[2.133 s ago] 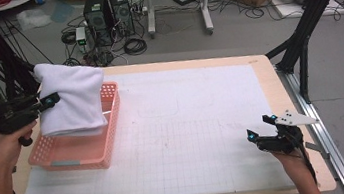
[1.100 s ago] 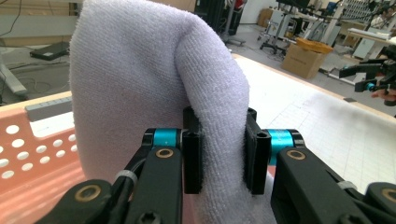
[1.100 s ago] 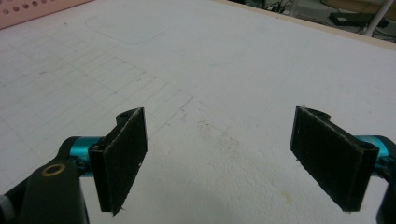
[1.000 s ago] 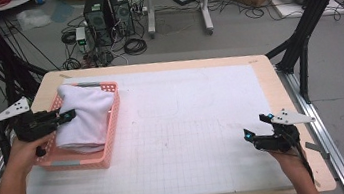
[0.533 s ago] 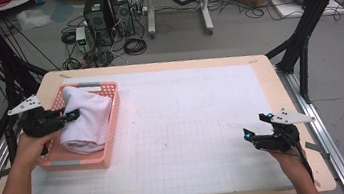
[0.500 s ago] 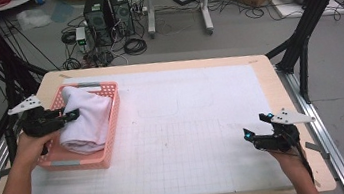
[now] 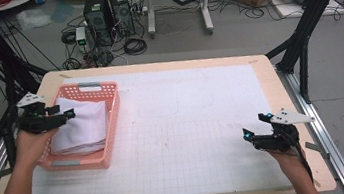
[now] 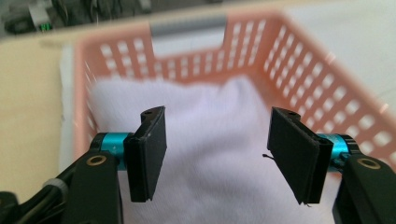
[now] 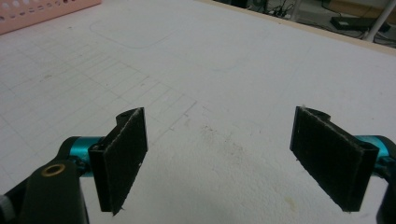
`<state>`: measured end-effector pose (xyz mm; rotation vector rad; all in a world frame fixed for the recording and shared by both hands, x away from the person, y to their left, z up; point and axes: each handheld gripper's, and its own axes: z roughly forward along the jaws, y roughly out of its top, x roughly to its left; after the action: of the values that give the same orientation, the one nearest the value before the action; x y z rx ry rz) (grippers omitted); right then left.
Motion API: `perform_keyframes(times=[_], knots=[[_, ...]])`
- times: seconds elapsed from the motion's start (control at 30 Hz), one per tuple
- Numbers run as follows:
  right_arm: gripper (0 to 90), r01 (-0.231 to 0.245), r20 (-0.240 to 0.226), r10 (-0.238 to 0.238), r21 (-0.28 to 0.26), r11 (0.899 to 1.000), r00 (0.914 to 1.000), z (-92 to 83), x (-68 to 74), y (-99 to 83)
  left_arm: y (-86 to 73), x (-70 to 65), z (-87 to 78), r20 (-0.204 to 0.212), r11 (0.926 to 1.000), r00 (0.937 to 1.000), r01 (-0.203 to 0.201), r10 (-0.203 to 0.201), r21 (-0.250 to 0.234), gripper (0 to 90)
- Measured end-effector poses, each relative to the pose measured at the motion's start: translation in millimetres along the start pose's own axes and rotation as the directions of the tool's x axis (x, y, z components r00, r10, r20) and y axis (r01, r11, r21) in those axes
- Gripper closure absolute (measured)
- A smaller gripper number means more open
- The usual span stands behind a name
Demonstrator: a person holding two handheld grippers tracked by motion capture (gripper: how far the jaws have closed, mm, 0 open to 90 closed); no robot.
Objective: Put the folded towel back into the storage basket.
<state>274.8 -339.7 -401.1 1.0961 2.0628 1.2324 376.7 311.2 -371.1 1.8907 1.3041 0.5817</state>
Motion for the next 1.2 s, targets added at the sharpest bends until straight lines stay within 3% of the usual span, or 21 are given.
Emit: perform_keyframes(times=[0.13, 0.3, 0.4, 0.53, 0.6, 0.63, 0.7, 0.77, 0.87, 1.0, 1.07, 1.13, 1.2], knots=[[17.7, -0.003, 0.001, 0.003, -0.001, 1.000, 1.0000, -1.3, -0.4, -0.3, -4.0, -4.3, 19.6, -0.028, 0.9940, 0.9995, -0.011, 0.014, 0.109, 35.1], [17.7, -0.012, 0.003, 0.012, 0.001, 1.000, 0.9999, -2.6, -2.3, -1.0, -6.3, -7.6, 34.9, -0.010, 0.9863, 0.9993, -0.034, 0.036, 0.162, 34.7], [17.7, -0.004, 0.000, 0.004, -0.001, 1.000, 1.0000, -2.2, -1.2, -0.7, -6.1, -11.6, 40.6, 0.026, 0.9884, 0.9984, -0.053, 0.050, 0.142, 36.1], [17.7, -0.009, 0.001, 0.009, -0.001, 1.000, 1.0000, -2.6, -1.8, -1.0, -7.0, -13.3, 44.8, 0.091, 0.9909, 0.9928, -0.087, 0.078, 0.103, 39.4], [17.7, -0.008, 0.002, 0.008, -0.004, 1.000, 1.0000, -2.7, -2.3, -1.1, -6.6, -13.1, 44.5, 0.092, 0.9920, 0.9922, -0.092, 0.084, 0.086, 40.8], [17.7, -0.007, 0.002, 0.007, -0.004, 1.000, 1.0000, -2.7, -2.4, -1.1, -5.7, -12.7, 42.7, 0.076, 0.9935, 0.9938, -0.087, 0.081, 0.074, 41.1], [17.7, -0.011, 0.002, 0.011, -0.004, 1.000, 0.9999, -3.3, -2.4, -1.4, -3.3, -9.9, 36.0, 0.069, 0.9995, 0.9973, -0.024, 0.023, 0.018, 39.1], [17.7, -0.015, 0.003, 0.015, -0.003, 1.000, 0.9999, -3.6, -2.8, -1.9, -0.6, -8.1, 26.9, 0.067, 0.9988, 0.9978, 0.004, -0.001, -0.049, 35.2], [17.7, -0.016, 0.003, 0.016, -0.005, 1.000, 0.9999, -3.6, -3.5, -2.1, 3.2, -7.5, 10.8, 0.087, 0.9846, 0.9959, 0.043, -0.028, -0.170, 33.6], [17.7, -0.010, 0.008, 0.010, -0.012, 1.000, 0.9999, -2.5, -3.4, -2.1, 5.2, -15.4, -5.4, 0.125, 0.9494, 0.9910, 0.084, -0.047, -0.303, 30.0], [17.7, -0.016, 0.009, 0.016, -0.012, 1.000, 0.9998, -2.3, -2.9, -2.6, 4.6, -23.8, -9.4, 0.144, 0.9373, 0.9888, 0.084, -0.037, -0.338, 26.1], [17.7, -0.018, 0.014, 0.018, -0.016, 1.000, 0.9997, -2.0, -2.9, -3.4, 4.9, -34.0, -12.3, 0.139, 0.9301, 0.9895, 0.085, -0.037, -0.357, 21.4], [17.7, -0.016, 0.016, 0.016, -0.019, 1.000, 0.9997, -1.4, -3.1, -4.5, 5.5, -44.4, -15.1, 0.168, 0.9211, 0.9853, 0.093, -0.031, -0.378, 18.8]])
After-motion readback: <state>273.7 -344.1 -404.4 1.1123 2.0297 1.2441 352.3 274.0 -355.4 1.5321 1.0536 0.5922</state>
